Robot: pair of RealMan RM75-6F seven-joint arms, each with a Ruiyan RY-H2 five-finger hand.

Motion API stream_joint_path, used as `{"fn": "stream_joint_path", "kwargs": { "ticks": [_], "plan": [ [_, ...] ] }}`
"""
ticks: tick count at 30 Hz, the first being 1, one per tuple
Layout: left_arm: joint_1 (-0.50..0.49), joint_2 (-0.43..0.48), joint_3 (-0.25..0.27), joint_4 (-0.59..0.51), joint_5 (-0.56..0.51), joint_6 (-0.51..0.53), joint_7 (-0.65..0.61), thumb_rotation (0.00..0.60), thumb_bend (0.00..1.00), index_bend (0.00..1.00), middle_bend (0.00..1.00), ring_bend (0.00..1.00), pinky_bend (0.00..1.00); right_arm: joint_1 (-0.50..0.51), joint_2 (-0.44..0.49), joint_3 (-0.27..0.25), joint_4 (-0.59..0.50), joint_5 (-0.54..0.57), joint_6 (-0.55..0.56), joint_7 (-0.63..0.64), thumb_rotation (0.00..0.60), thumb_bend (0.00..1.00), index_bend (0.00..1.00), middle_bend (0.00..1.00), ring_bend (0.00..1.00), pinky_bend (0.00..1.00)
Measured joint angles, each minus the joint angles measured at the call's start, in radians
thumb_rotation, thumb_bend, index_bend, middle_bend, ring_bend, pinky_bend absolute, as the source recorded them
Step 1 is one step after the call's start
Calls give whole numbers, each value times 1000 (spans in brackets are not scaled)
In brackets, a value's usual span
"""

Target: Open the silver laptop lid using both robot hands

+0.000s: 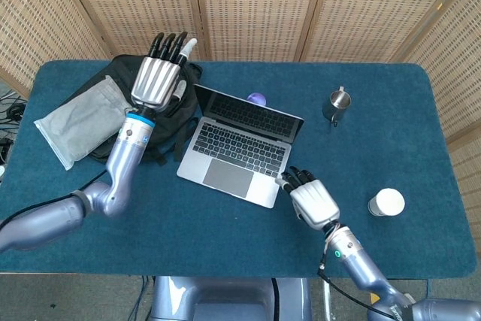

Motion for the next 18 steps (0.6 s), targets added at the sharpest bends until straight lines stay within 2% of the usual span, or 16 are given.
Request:
{"fn": "stream_joint_path", "kwargs": {
  "ticks": [1, 3, 5, 6, 7, 9, 10, 11, 13, 18],
  "plan": [
    [22, 28, 5, -39, 14, 16, -12, 600, 319, 0, 0, 0, 0, -11, 16, -1, -5, -14, 16, 17, 600, 897, 183, 165, 78, 188],
    [80, 93, 21, -128, 51, 57, -50, 600, 214, 0, 0, 0, 0, -37, 47, -5, -11, -49, 56, 62, 600, 782, 183, 157, 63, 188],
    [151, 148, 41, -212, 87, 100, -108, 600, 113, 0, 0, 0, 0, -66, 71, -10, -9, -87, 93, 117, 600, 605, 183, 146, 44, 186],
    [184, 168, 51, -240, 105, 118, -139, 600, 59, 0, 0, 0, 0, -79, 81, -13, -6, -103, 109, 143, 600, 474, 183, 135, 29, 176],
    [216, 186, 62, -263, 124, 139, -172, 600, 35, 0, 0, 0, 0, -92, 90, -15, -1, -121, 127, 169, 600, 374, 183, 123, 19, 164],
    [293, 224, 97, -305, 175, 197, -252, 600, 1, 0, 0, 0, 0, -127, 107, -21, 20, -163, 179, 229, 600, 108, 170, 55, 1, 104],
    [326, 237, 113, -320, 194, 224, -285, 600, 0, 0, 0, 0, 0, -143, 114, -24, 31, -179, 202, 251, 600, 52, 156, 33, 0, 79],
    [370, 252, 135, -339, 214, 260, -323, 600, 0, 0, 0, 0, 0, -165, 120, -27, 48, -196, 232, 279, 600, 10, 129, 9, 0, 42],
    [432, 270, 170, -368, 234, 303, -375, 600, 0, 0, 0, 0, 0, -198, 128, -31, 75, -219, 271, 316, 600, 0, 77, 0, 0, 2],
    [591, 310, 267, -444, 268, 380, -460, 600, 3, 0, 0, 0, 0, -276, 125, -44, 142, -255, 360, 373, 600, 0, 16, 0, 0, 0]
  ]
}}
